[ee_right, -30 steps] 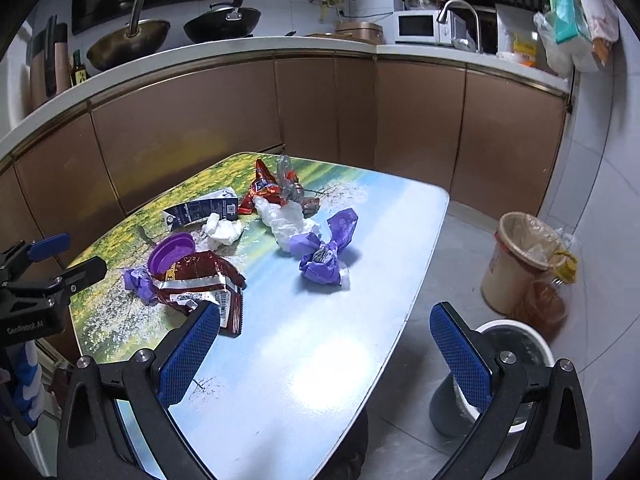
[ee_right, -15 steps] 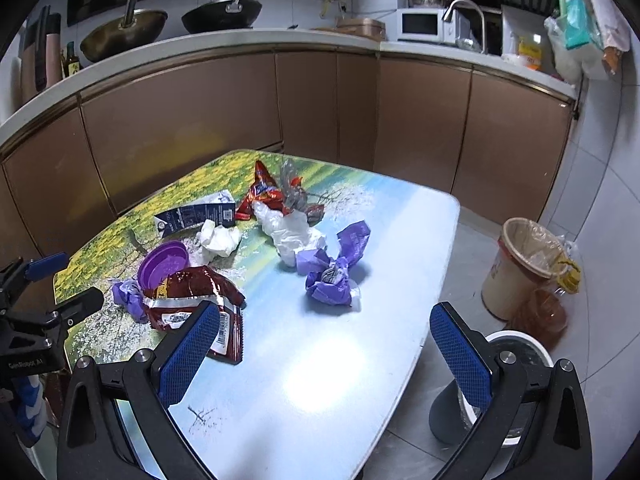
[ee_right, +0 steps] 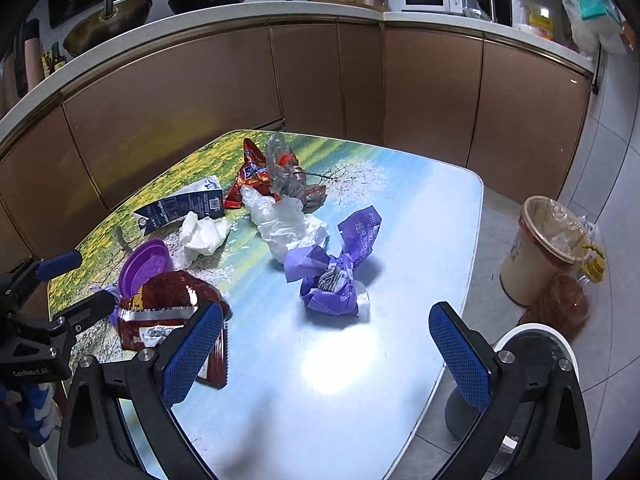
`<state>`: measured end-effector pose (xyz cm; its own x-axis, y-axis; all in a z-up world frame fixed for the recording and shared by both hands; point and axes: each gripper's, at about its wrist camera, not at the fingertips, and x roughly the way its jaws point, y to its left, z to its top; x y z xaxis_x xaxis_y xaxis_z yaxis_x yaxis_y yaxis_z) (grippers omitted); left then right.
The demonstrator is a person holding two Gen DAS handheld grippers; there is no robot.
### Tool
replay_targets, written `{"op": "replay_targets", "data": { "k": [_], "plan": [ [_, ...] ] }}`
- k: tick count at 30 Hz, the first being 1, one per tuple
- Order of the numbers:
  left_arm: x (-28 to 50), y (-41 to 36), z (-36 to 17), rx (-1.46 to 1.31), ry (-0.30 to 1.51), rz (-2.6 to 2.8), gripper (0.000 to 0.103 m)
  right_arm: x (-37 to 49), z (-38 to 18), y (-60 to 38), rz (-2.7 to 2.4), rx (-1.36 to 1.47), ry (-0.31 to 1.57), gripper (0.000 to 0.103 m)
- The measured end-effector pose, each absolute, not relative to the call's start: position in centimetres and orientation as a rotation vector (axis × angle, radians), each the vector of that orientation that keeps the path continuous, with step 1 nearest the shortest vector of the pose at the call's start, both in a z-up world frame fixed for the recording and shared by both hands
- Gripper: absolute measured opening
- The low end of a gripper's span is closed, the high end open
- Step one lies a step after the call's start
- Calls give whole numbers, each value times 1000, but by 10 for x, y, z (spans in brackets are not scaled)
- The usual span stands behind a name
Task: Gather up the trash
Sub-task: 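Grasp the red chip bag with the left gripper while the right grasps the purple wrapper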
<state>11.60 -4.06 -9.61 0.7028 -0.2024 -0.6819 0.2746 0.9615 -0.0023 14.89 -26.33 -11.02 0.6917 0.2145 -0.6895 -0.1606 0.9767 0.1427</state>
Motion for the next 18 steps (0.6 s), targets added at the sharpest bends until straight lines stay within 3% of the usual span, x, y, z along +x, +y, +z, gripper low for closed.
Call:
{"op": "replay_targets", "data": {
  "k": [3, 6, 11, 18],
  "plan": [
    [122, -38, -97, 84, 757, -348, 90, 159, -114, -264, 222, 77, 788, 95],
    [134, -39, -101, 73, 792, -418, 76, 171, -119, -263, 239, 81, 796, 92],
    [152, -51, -104, 104, 816, -506, 70, 191, -130, -262, 262, 106, 819, 88],
    [166, -79, -119, 210, 879, -594, 54, 210, -145, -263, 288, 155, 869, 74]
  ]
}}
